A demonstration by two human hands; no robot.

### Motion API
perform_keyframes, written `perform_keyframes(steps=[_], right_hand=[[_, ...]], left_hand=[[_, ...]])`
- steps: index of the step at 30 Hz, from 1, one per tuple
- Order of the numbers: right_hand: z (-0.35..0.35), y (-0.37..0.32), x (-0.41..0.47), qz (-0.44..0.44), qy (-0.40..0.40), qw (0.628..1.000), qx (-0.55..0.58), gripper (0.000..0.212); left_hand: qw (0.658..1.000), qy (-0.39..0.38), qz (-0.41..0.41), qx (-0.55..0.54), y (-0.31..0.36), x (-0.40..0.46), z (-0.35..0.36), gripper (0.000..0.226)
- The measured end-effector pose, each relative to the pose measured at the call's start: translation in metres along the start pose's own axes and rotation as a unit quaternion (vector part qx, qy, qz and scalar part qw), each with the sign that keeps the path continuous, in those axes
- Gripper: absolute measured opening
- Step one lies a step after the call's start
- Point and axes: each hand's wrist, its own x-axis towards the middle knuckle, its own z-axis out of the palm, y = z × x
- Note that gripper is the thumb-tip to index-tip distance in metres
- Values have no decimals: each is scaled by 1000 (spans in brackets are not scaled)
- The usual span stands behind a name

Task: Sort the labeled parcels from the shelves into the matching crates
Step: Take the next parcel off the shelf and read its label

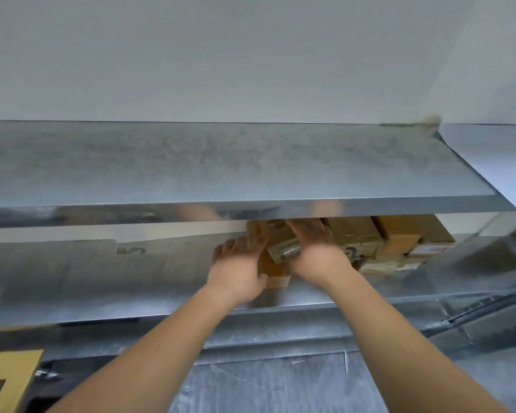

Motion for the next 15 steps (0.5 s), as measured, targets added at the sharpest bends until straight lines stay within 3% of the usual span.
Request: perform_keyframes(steps=[6, 10, 15], right_hand=[[9, 29, 40, -35, -48, 997, -41, 84], [17, 39, 49, -66, -66, 996, -1, 72], [13, 35, 37, -105, -44, 991, 72, 52]], left_hand=[[999, -15, -50, -9, 22, 52, 23, 82], [996, -37, -74, -39, 27, 66, 34, 81], [983, -5, -111, -145, 31, 59, 37, 66]])
